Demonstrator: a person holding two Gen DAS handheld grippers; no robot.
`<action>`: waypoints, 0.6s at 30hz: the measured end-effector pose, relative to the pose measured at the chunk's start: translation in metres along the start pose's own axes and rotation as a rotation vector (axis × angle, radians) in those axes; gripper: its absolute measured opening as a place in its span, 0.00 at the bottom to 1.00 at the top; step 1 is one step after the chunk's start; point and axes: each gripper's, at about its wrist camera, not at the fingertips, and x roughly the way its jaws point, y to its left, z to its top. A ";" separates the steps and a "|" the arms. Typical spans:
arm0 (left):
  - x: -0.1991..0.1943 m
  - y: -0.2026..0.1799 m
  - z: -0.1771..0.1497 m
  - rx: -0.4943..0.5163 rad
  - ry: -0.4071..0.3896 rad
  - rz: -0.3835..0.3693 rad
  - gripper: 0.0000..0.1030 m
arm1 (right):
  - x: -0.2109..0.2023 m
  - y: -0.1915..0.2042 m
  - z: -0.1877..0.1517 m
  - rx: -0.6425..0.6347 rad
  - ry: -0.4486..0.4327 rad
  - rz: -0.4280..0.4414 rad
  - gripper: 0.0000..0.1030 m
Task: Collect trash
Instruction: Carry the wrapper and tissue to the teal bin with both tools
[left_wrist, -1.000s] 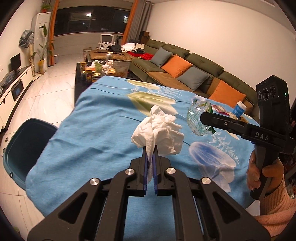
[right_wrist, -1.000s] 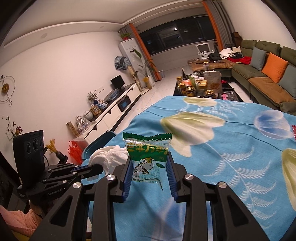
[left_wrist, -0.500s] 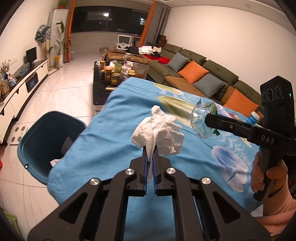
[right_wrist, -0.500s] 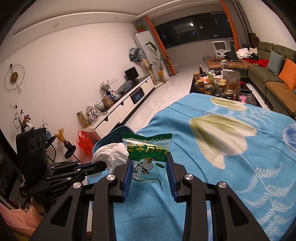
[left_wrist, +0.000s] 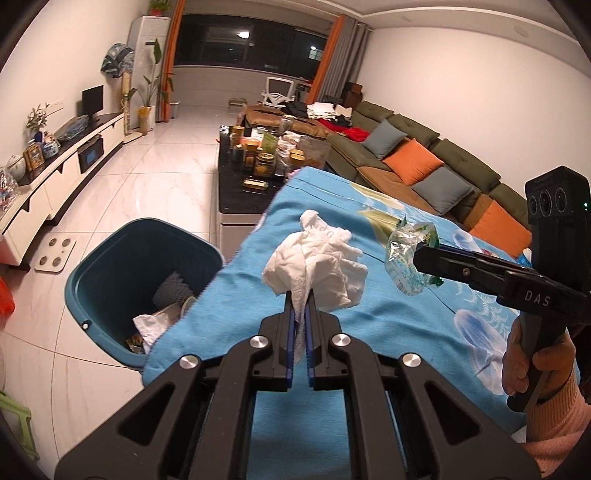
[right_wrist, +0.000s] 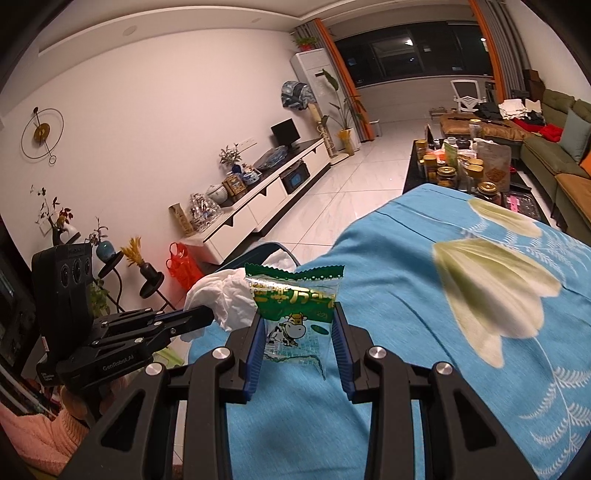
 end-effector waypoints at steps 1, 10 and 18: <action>0.000 0.003 0.001 -0.004 -0.002 0.004 0.05 | 0.002 0.001 0.002 -0.003 0.001 0.002 0.31; -0.010 0.026 0.003 -0.039 -0.022 0.051 0.05 | 0.022 0.014 0.013 -0.028 0.021 0.027 0.31; -0.016 0.040 0.007 -0.066 -0.038 0.088 0.05 | 0.037 0.021 0.018 -0.038 0.037 0.044 0.31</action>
